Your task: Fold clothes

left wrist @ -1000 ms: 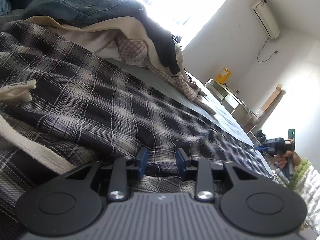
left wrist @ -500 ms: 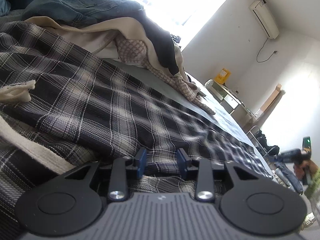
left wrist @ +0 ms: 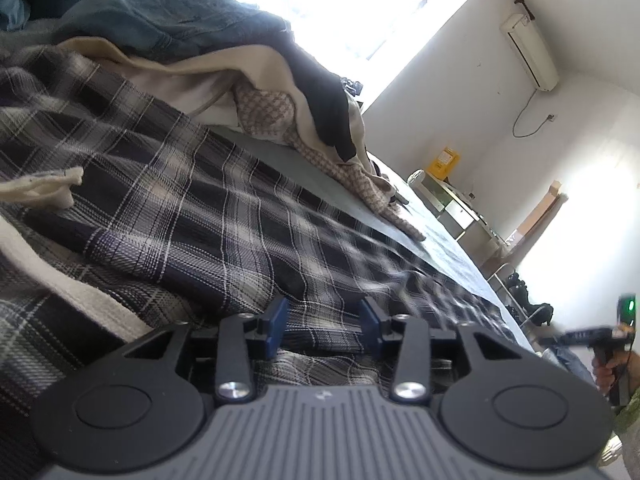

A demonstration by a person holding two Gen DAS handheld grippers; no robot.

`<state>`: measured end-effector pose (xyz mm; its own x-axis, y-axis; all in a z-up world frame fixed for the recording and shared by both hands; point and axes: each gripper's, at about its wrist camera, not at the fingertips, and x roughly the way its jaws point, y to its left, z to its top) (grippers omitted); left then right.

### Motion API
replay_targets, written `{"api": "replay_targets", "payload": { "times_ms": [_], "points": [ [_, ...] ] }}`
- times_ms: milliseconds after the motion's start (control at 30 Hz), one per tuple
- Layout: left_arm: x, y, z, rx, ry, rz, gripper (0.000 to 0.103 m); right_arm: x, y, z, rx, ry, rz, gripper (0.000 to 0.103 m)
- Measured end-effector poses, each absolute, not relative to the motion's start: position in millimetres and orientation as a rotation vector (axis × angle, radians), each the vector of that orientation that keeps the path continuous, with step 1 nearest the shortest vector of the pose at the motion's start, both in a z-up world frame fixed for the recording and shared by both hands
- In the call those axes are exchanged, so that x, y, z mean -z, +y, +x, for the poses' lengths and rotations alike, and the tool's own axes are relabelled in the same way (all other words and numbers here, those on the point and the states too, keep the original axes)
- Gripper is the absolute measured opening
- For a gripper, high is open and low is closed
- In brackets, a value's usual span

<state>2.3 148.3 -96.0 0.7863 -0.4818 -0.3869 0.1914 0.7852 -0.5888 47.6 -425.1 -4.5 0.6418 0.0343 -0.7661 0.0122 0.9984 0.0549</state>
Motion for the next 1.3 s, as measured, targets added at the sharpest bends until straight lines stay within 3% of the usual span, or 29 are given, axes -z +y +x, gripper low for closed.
{"api": "replay_targets", "payload": {
  "times_ms": [100, 233, 433, 500, 633, 800, 1000, 1300],
  "points": [
    [96, 149, 2, 0.384, 0.562, -0.555, 0.043, 11, -327, 76, -0.306, 0.87, 0.029, 0.013],
    [98, 153, 4, 0.392, 0.571, -0.575, 0.043, 47, -272, 102, -0.422, 0.961, 0.03, 0.013],
    [96, 155, 1, 0.384, 0.569, -0.585, 0.043, 44, -426, 47, 0.042, 0.919, 0.203, 0.017],
    [94, 154, -3, 0.358, 0.556, -0.581, 0.044, 42, -488, -6, 0.355, 0.901, 0.251, 0.02],
    [74, 144, -23, 0.264, 0.52, -0.518, 0.046, 28, -532, -125, 0.499, 0.783, 0.415, 0.02],
    [38, 140, -95, 0.253, 0.478, -0.525, 0.052, 10, -494, -208, 0.349, 0.619, 0.52, 0.025],
    [21, 168, -199, 0.077, 0.488, -0.492, 0.054, 6, -417, -236, 0.001, 0.528, 0.624, 0.041],
    [49, 235, -276, -0.152, 0.502, -0.627, 0.053, 69, -344, -229, -0.336, 0.682, 0.918, 0.043]
  ]
}}
